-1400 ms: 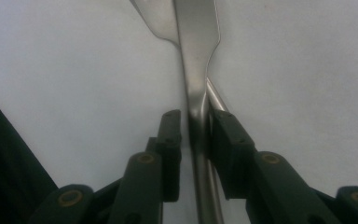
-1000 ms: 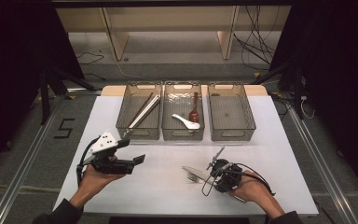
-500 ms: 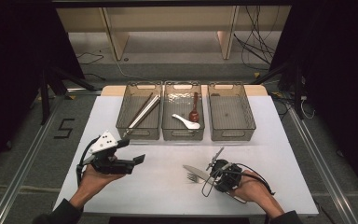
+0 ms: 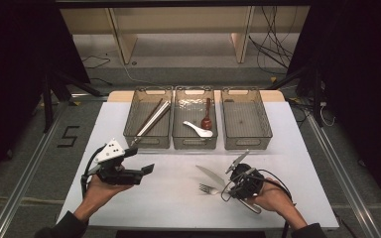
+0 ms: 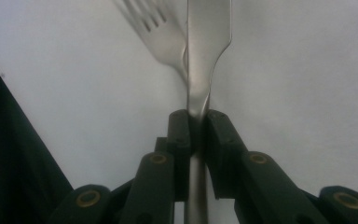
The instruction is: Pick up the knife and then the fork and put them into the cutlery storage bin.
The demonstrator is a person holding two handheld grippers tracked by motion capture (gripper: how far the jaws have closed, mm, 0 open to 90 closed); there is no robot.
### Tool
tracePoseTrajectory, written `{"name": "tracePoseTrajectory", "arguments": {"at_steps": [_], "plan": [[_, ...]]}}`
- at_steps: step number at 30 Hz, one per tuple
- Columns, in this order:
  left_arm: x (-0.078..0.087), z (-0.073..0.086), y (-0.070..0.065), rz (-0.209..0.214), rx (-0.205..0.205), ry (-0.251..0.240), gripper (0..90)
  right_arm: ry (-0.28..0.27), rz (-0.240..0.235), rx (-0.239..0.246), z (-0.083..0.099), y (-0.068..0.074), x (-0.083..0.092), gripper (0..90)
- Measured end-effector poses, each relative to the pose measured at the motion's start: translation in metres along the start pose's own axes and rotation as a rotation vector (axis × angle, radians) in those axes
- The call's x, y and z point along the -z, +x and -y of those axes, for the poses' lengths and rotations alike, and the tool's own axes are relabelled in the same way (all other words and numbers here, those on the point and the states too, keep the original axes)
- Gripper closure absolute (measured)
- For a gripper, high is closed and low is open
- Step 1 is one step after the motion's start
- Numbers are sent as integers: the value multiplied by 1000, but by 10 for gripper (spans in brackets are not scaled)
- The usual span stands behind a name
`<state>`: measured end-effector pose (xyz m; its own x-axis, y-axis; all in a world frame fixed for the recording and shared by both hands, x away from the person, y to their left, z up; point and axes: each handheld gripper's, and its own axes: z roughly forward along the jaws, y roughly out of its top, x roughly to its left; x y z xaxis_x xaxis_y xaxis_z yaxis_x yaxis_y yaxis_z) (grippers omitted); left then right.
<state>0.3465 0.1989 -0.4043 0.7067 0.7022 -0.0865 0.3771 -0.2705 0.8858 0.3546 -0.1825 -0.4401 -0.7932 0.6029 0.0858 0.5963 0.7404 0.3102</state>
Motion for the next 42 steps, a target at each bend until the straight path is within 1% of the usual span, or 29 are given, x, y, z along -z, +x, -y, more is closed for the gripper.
{"name": "tracePoseTrajectory", "arguments": {"at_steps": [2, 5, 9, 10, 12, 13, 15, 16, 17, 19, 20, 22, 23, 27, 29, 31, 39, 42], "plan": [[0, 0, 0, -1, 0, -1, 157, -23, 5, -8, 0, -2, 3, 813], [0, 0, 0, 0, 1, -1, 157, -65, -3, -23, 1, -4, 7, 813], [0, 0, 0, 0, 4, -4, 157, -123, -42, -44, 0, -8, 16, 813], [0, 0, 0, -1, 3, -5, 157, -153, -33, -56, 0, -9, 19, 813], [0, 0, 0, -1, 4, -6, 157, -179, -33, -62, 0, -12, 26, 813], [0, 0, 0, -2, 4, -5, 157, -201, -26, -65, 0, -13, 29, 813], [0, 0, 0, -2, 4, -4, 157, -232, -39, -87, 1, -18, 33, 813], [0, 0, 0, -1, 3, -4, 157, -248, -33, -97, 2, -20, 34, 813], [0, 0, 0, -1, 2, -4, 157, -252, -36, -103, 2, -22, 36, 813], [0, 0, 0, -2, 2, -3, 157, -276, -21, -121, 2, -27, 40, 813], [0, 0, 0, -2, 4, -4, 157, -285, -24, -127, 2, -30, 42, 813], [0, 0, 0, -2, 4, -4, 157, -316, -19, -145, 1, -36, 47, 812], [0, 0, 0, -3, 4, -4, 157, -326, -21, -151, 1, -39, 50, 813], [0, 0, 1, -5, 4, -5, 157, -355, 3, -177, 0, -50, 56, 812], [0, 0, 1, -6, 4, -4, 156, -370, 7, -194, -2, -55, 59, 813], [0, 0, 1, -5, 7, -4, 157, -380, 11, -199, -3, -60, 60, 813], [0, 0, 1, -6, 6, -8, 156, -416, 42, -219, -11, -71, 68, 812], [0, 0, 1, -7, 7, -9, 157, -429, 46, -229, -15, -75, 70, 812]]}}
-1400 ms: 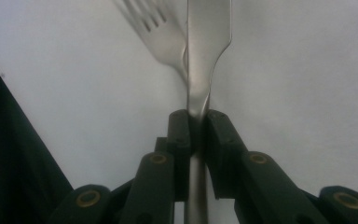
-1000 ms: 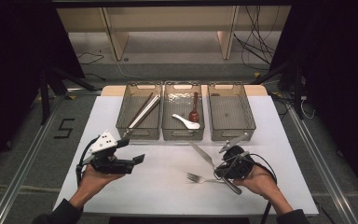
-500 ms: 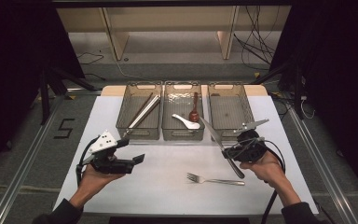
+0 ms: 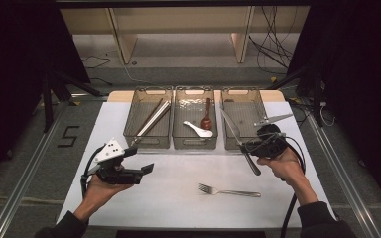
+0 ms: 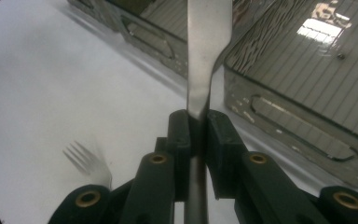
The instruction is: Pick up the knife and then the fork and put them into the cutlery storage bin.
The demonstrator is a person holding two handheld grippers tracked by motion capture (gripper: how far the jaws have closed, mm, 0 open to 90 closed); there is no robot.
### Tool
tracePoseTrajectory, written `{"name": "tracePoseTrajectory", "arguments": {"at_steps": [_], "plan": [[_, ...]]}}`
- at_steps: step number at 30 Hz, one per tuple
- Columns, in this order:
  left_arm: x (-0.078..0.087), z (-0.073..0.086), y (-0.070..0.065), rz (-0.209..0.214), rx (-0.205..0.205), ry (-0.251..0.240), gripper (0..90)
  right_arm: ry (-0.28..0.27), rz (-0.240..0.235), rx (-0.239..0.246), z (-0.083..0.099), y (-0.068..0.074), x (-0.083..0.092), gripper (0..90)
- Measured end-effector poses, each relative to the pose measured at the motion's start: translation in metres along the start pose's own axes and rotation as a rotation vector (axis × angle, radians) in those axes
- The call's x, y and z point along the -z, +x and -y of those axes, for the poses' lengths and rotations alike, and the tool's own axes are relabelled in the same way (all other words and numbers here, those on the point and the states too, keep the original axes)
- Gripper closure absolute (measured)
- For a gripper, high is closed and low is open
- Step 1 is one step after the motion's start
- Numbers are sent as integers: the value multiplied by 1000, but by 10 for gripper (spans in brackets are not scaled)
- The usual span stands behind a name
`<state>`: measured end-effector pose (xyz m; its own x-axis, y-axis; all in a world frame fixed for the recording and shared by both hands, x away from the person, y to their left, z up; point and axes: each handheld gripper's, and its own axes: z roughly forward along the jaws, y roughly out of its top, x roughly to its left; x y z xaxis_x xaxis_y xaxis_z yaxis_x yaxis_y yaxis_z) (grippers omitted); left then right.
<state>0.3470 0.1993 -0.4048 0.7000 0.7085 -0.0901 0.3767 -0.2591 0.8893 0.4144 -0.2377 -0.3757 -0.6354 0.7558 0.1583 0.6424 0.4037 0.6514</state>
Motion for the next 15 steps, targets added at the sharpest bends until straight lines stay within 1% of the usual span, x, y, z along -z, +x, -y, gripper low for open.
{"name": "tracePoseTrajectory", "arguments": {"at_steps": [15], "plan": [[0, 0, 1, -1, -3, 1, 156, -32, 25, -17, -20, -10, -2, 812]]}}
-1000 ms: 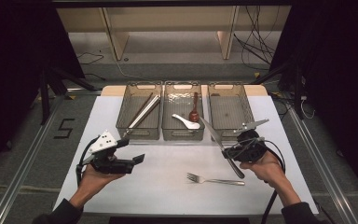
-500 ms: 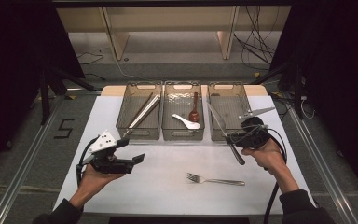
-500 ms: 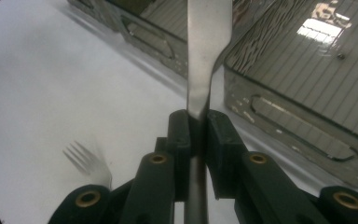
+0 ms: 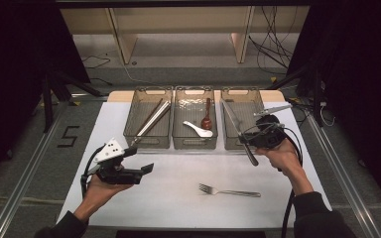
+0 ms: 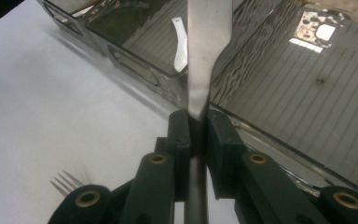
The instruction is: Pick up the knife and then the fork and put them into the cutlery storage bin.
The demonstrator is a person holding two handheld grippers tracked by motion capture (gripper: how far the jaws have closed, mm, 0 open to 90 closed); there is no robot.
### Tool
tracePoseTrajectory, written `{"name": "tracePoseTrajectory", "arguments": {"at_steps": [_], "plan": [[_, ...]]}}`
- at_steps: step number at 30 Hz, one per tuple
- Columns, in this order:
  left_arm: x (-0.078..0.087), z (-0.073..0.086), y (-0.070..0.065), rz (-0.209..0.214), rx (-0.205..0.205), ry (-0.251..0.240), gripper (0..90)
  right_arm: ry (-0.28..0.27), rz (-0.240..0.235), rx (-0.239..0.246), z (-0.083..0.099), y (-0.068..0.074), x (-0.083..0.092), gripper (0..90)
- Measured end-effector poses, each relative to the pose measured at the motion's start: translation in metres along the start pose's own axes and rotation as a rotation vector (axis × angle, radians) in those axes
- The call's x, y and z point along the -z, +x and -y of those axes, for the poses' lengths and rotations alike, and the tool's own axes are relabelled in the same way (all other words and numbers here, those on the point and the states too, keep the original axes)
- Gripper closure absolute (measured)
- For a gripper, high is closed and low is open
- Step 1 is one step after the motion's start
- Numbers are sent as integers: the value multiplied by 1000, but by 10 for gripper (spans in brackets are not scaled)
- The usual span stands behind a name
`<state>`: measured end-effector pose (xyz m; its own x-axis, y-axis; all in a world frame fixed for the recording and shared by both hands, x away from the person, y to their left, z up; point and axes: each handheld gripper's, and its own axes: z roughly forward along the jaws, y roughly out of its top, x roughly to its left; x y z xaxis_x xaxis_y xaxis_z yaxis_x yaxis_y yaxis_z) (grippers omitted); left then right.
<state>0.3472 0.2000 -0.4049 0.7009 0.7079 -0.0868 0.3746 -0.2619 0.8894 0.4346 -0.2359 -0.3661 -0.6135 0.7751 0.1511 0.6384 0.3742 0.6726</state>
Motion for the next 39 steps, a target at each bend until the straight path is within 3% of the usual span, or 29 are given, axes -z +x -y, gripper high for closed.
{"name": "tracePoseTrajectory", "arguments": {"at_steps": [27, 39], "plan": [[0, 0, 0, 1, 5, -8, 157, -40, 97, -53, -46, -28, -5, 811], [1, 0, 1, -1, 6, -11, 157, -49, 113, -87, -60, -35, -13, 811]]}}
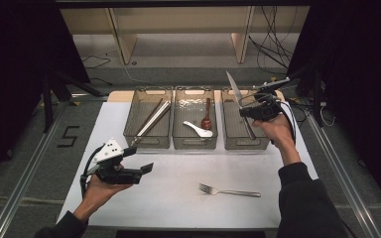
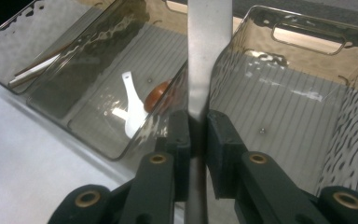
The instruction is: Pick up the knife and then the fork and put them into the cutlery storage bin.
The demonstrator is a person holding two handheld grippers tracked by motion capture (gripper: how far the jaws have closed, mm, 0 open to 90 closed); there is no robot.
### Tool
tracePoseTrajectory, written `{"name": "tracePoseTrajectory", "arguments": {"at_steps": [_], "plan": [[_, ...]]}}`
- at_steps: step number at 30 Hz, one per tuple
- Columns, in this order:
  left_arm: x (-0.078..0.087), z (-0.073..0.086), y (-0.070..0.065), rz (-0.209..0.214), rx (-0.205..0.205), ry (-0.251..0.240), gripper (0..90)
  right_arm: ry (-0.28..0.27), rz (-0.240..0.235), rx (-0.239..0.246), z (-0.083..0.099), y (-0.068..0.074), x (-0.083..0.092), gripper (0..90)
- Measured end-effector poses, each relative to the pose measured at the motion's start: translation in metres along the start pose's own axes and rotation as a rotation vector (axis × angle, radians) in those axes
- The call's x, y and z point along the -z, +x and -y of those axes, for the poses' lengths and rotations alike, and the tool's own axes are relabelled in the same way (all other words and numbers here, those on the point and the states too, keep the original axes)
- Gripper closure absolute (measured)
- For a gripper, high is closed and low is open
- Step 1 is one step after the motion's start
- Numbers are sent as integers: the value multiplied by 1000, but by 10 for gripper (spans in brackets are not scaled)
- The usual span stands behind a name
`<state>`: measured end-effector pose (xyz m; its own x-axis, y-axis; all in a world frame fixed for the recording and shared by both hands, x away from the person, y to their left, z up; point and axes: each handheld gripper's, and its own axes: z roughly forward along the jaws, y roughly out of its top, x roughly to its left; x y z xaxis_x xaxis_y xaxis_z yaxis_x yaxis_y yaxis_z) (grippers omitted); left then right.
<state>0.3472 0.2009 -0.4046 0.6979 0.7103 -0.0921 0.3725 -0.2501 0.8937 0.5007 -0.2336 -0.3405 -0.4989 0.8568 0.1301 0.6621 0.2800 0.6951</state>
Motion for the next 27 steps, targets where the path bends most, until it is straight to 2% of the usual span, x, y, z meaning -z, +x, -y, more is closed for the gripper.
{"name": "tracePoseTrajectory", "arguments": {"at_steps": [17, 27], "plan": [[0, 0, 0, 0, -1, 2, 157, -11, 23, -52, -8, -9, -11, 811], [0, 0, 0, 0, 0, 0, 157, -1, 42, -77, -7, -15, -19, 811]]}}
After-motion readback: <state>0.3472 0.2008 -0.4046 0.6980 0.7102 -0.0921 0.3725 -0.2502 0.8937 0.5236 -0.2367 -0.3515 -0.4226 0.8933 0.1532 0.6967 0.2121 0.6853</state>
